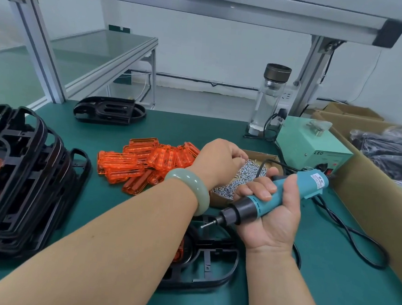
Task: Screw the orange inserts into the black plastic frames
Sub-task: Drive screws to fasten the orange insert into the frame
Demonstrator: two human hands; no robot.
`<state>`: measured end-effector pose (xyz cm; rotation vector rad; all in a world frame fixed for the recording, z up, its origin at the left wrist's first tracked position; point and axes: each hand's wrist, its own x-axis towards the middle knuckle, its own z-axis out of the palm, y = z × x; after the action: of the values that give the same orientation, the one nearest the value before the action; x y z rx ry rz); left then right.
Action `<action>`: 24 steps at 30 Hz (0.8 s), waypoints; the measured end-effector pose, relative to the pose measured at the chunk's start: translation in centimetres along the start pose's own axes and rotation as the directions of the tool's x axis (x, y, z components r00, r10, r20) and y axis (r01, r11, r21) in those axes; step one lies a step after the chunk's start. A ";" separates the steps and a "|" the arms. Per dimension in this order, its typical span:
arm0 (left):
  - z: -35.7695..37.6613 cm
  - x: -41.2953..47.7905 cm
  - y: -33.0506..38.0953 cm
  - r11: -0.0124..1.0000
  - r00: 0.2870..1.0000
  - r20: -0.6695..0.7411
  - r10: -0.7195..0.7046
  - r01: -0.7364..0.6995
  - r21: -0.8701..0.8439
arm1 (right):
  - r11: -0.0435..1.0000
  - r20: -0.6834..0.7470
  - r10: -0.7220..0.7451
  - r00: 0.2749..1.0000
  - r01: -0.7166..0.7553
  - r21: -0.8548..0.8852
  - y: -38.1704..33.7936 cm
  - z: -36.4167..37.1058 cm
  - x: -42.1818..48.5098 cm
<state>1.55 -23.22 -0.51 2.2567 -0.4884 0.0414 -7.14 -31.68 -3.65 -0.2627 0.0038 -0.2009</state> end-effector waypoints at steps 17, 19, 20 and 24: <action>-3.4 -4.4 0.6 0.592 0.903 0.020 -0.430 0.299 -0.748 | 1.000 0.003 0.001 1.000 -0.001 -0.015 0.0 0.1 0.0; -4.0 -5.7 0.3 0.596 0.903 0.007 -0.430 0.290 -0.749 | 1.000 0.009 0.005 1.000 -0.005 -0.017 0.1 0.1 -0.2; -4.3 -6.3 0.1 0.606 0.905 -0.005 -0.426 0.281 -0.744 | 1.000 0.012 0.004 1.000 -0.003 -0.018 0.1 0.2 -0.2; -5.6 -9.5 -1.2 0.546 0.911 -0.026 -0.411 0.223 -0.808 | 0.999 0.022 -0.003 1.000 0.004 -0.032 0.3 0.4 -0.5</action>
<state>-6.08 -15.26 0.64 1.3780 0.0635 -0.1066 -7.59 -31.19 -3.31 -0.2964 -0.0154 -0.2013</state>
